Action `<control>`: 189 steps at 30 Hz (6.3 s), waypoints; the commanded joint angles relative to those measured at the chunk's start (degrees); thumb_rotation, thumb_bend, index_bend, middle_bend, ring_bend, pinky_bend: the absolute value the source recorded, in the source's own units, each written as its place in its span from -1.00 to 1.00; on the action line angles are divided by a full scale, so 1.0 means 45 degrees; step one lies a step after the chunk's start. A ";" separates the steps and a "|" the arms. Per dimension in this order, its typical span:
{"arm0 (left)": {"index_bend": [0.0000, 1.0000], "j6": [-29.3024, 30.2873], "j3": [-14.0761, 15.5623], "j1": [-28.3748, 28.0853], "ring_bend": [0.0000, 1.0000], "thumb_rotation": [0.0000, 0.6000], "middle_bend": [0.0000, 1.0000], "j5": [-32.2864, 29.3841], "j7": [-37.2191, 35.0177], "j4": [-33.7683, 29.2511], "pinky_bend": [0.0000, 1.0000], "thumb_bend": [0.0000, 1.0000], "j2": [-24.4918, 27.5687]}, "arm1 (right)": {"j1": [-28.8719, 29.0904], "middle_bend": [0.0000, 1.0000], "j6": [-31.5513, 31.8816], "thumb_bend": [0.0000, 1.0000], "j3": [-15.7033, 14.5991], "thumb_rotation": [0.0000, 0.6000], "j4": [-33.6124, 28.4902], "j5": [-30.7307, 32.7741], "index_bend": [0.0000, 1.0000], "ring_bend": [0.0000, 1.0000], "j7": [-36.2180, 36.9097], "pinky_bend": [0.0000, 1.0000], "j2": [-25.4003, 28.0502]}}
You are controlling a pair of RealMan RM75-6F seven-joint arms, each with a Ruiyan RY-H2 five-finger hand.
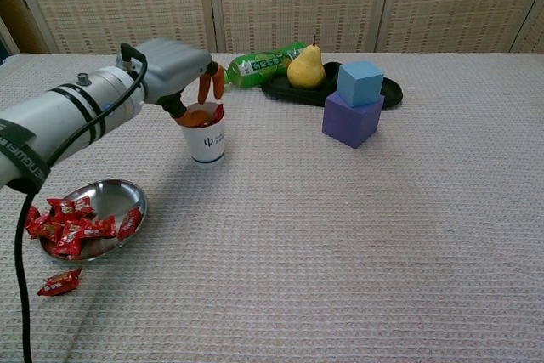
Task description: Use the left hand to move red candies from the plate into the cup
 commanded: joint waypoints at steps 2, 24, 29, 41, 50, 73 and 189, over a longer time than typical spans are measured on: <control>-0.32 0.0302 0.0158 0.0066 0.50 1.00 -0.22 0.0088 0.0127 -0.0585 0.95 -0.17 0.0285 | -0.0006 -1.00 0.0011 -1.00 -0.0024 1.00 -0.0007 -0.0054 -1.00 -1.00 0.0017 -1.00 0.0012; -0.53 0.6689 0.6535 0.5824 0.51 1.00 -0.38 0.7567 -0.1511 -0.4943 1.00 -0.22 0.3489 | -0.0097 -1.00 0.0502 -1.00 -0.0529 1.00 -0.0063 -0.1378 -1.00 -1.00 0.0491 -1.00 0.0247; -0.42 0.7505 0.6754 0.7357 0.56 1.00 -0.19 0.7667 -0.2218 -0.2590 1.00 -0.22 0.2371 | -0.0214 -1.00 0.0830 -1.00 -0.0625 1.00 -0.0050 -0.1674 -1.00 -1.00 0.0714 -1.00 0.0342; -0.41 0.7087 0.6766 0.8688 0.57 1.00 -0.10 0.8210 -0.3511 0.0038 1.00 -0.24 0.0584 | -0.0428 -1.00 0.1374 -1.00 -0.0808 1.00 0.0056 -0.2174 -1.00 -1.00 0.1002 -1.00 0.0428; -0.41 0.7535 0.6370 0.9209 0.56 1.00 -0.10 0.8945 -0.3023 0.1301 1.00 -0.25 -0.0165 | -0.0445 -1.00 0.1380 -1.00 -0.0901 1.00 0.0054 -0.2330 -1.00 -1.00 0.0966 -1.00 0.0459; -0.25 0.6626 0.5584 0.9580 0.57 1.00 -0.16 0.9023 -0.2734 0.2891 1.00 -0.25 -0.0969 | -0.0445 -1.00 0.1305 -1.00 -0.0873 1.00 -0.0012 -0.2229 -1.00 -1.00 0.0860 -1.00 0.0461; -0.61 0.4020 0.3769 0.5249 0.61 1.00 -0.55 0.5315 -0.3115 -0.3656 1.00 -0.24 0.2836 | -0.0053 -1.00 0.0295 -1.00 -0.0666 1.00 -0.0188 -0.1450 -1.00 -1.00 0.0540 -1.00 0.0391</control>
